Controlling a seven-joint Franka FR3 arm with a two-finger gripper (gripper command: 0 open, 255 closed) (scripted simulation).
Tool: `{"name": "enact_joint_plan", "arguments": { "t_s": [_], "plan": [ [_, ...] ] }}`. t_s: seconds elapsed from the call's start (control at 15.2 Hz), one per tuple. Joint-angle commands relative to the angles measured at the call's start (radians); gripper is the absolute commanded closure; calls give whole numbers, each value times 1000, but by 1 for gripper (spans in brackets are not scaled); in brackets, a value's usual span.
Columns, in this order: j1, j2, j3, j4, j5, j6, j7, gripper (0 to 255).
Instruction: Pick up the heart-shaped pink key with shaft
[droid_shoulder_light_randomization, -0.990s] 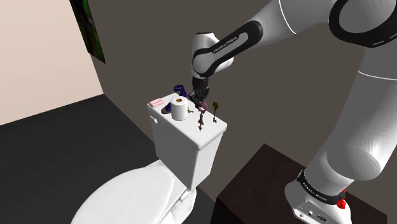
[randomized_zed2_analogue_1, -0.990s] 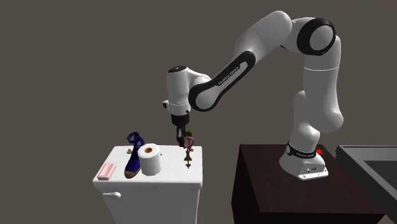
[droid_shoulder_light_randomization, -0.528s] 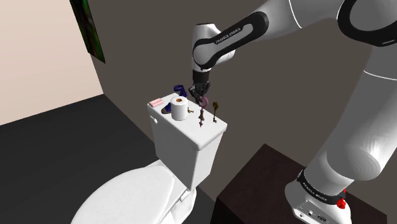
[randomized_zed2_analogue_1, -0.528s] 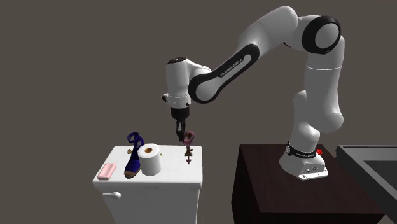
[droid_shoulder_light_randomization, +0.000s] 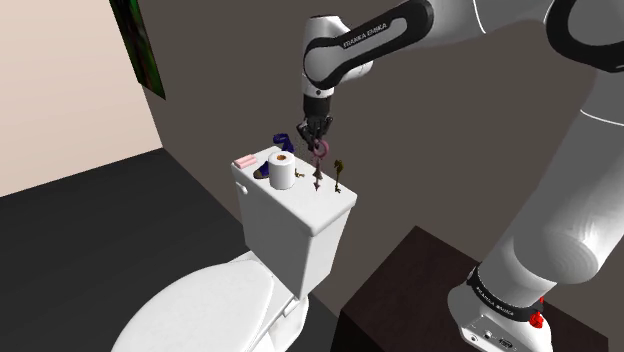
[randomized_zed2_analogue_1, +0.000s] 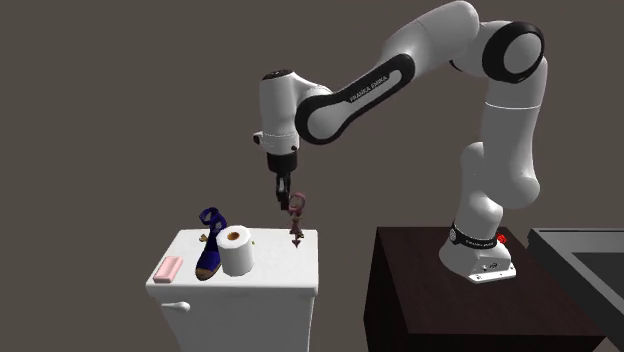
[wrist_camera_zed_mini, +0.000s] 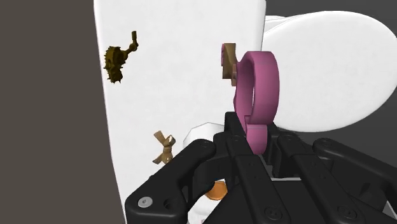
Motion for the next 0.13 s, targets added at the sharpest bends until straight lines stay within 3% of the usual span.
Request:
{"name": "enact_joint_plan", "arguments": {
  "t_s": [0.0,0.07],
  "plan": [
    [0,-2,0,13,0,-15,0,255],
    [0,-2,0,13,0,-15,0,255]
  ]
}}
